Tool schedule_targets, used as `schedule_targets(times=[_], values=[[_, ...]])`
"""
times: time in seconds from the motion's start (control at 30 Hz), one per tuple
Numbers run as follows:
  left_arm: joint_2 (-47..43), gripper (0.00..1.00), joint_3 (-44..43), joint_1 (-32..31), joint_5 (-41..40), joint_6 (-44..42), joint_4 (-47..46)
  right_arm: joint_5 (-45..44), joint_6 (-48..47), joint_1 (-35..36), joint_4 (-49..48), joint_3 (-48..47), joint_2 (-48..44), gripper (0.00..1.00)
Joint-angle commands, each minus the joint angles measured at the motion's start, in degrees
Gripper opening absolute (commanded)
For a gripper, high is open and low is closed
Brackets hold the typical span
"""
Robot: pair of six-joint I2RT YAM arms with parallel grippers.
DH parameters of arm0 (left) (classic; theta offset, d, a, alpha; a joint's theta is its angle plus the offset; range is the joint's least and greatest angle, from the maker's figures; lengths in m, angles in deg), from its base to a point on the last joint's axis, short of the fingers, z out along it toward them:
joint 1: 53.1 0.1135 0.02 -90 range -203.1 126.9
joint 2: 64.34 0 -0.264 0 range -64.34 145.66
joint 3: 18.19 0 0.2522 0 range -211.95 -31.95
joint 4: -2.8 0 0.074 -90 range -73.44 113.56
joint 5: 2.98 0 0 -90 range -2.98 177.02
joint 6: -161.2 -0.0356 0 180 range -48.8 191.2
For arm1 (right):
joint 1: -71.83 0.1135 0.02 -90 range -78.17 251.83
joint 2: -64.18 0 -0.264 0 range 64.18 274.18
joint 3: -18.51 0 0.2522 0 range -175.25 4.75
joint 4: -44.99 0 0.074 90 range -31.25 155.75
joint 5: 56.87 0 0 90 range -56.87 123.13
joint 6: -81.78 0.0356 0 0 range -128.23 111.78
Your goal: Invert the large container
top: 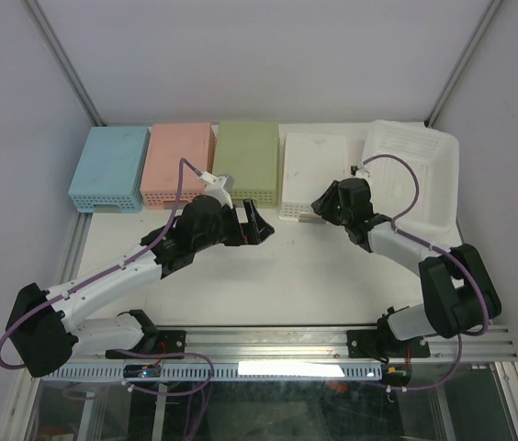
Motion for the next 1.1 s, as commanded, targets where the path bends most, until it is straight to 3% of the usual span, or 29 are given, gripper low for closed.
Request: schedule_targets(times=[0.0, 0.23, 0.57, 0.87, 1.07], values=[[-1.9, 0.99, -0.1, -0.6, -0.8, 0.0, -2.0, -4.4, -3.1, 0.0, -3.0, -6.9, 3.6, 0.38], [-2.3, 0.99, 0.5, -0.7, -1.1, 0.1, -1.9, -4.9, -4.8, -0.1, -1.9, -12.3, 8.6, 0.37], [-2.3, 0.99, 0.7, -0.6, -1.4, 0.0, -1.9, -4.1, -6.6, -0.3, -0.5, -12.2, 7.1, 0.37], [-1.8, 0.99, 0.4, -0.7, -0.9, 0.0, -1.9, -0.6, -8.9, -3.6, 4.2, -20.5, 13.6, 0.37], [-1.9, 0.99, 0.5, -0.6, -1.1, 0.1, -1.9, 1.9, -10.6, -3.6, 7.4, -21.9, 5.8, 0.38]])
